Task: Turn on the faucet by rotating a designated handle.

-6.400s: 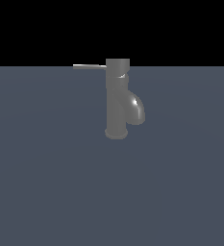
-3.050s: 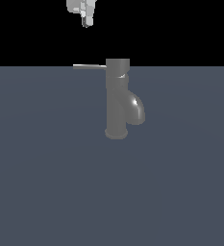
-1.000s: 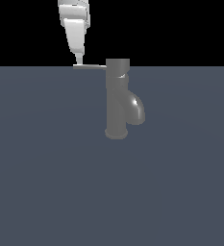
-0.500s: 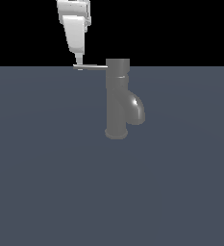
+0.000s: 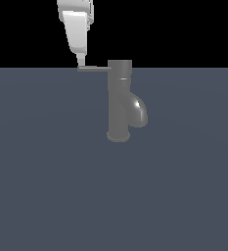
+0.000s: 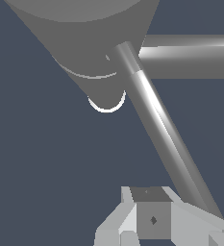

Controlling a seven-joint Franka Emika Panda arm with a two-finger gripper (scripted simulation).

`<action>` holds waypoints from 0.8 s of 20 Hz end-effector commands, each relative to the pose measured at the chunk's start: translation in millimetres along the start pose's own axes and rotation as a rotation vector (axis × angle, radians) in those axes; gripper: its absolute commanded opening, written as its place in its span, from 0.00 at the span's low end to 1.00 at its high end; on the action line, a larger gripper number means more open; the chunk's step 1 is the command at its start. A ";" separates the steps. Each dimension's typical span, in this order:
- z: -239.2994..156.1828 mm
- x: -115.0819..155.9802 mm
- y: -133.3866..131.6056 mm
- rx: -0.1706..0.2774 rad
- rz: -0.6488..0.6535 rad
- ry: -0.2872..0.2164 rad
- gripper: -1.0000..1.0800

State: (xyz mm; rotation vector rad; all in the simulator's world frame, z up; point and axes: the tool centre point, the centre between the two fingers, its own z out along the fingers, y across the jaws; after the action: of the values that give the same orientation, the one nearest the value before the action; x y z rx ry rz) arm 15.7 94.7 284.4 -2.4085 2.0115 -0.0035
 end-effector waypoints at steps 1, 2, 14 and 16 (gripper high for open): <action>0.0 0.9 9.9 -0.004 0.001 0.001 0.00; -0.1 1.4 13.0 -0.004 0.001 0.001 0.00; -0.2 20.5 38.9 -0.002 0.000 0.001 0.00; -0.3 27.1 45.2 -0.002 0.000 0.001 0.00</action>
State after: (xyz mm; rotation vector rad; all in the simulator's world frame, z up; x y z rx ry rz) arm -20.3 75.0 284.4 -2.4229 1.9919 -0.0025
